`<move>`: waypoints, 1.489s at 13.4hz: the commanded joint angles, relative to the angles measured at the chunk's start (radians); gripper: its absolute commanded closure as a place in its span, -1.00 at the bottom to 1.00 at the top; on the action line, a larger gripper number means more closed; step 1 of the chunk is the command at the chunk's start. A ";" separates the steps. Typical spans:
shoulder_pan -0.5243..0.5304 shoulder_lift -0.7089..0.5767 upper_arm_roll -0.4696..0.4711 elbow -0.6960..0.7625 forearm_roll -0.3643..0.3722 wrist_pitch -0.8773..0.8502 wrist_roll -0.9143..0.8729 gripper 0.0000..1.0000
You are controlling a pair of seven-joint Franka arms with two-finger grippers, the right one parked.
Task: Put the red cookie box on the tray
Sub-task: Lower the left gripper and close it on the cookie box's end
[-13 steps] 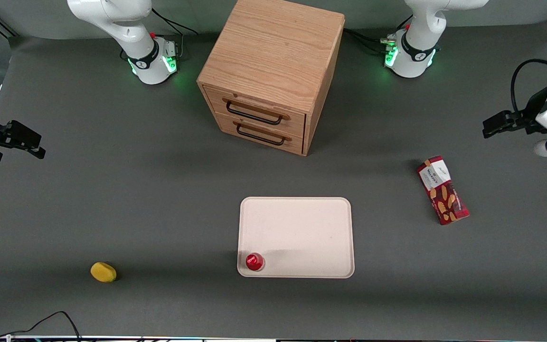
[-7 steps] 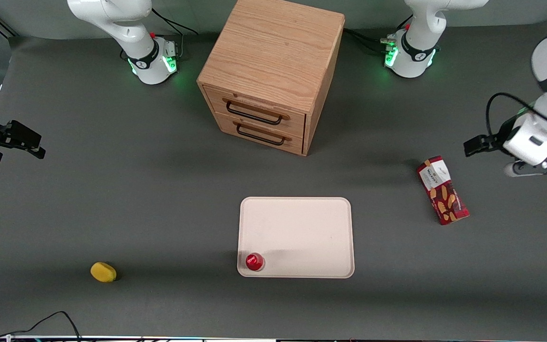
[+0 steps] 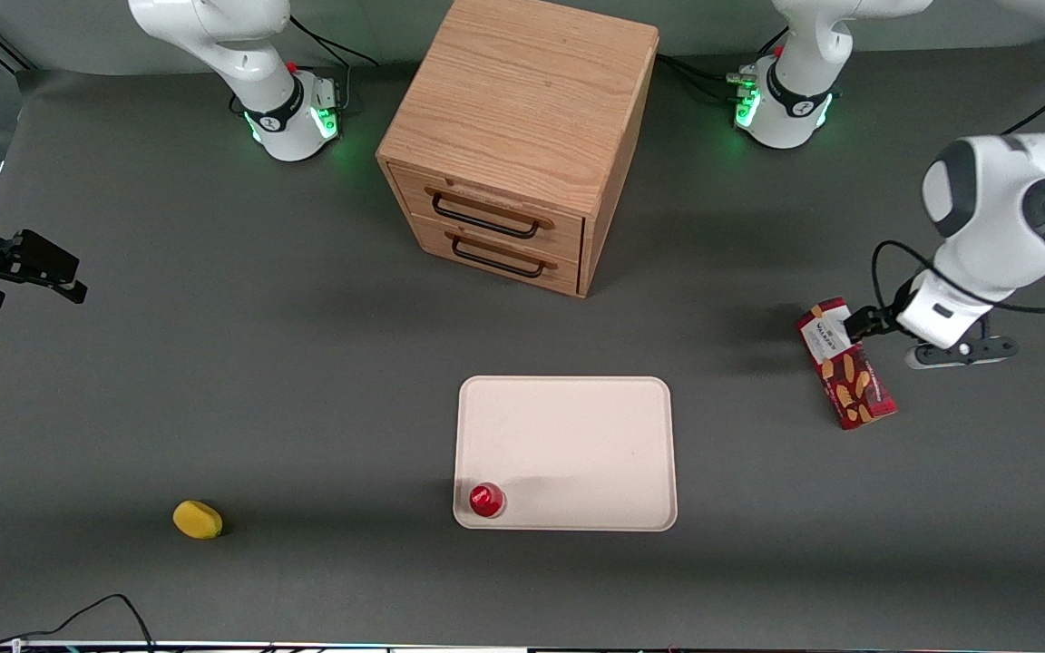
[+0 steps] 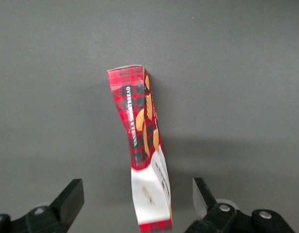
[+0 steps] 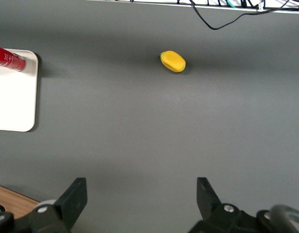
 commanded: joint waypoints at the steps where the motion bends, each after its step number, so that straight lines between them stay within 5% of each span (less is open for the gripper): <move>1: 0.008 0.061 -0.006 -0.033 0.003 0.117 0.012 -1.00; 3: 0.009 0.098 -0.006 -0.063 0.000 0.212 0.014 -1.00; 5: 0.014 0.142 -0.006 -0.065 0.000 0.269 0.018 -0.65; 7: 0.016 0.167 -0.006 -0.065 0.000 0.302 0.038 0.59; 8: 0.014 0.170 -0.006 -0.065 0.000 0.306 0.038 1.00; 13: 0.016 0.129 -0.006 -0.054 0.000 0.246 0.053 1.00; 20: -0.012 -0.028 -0.019 0.408 -0.002 -0.568 0.053 1.00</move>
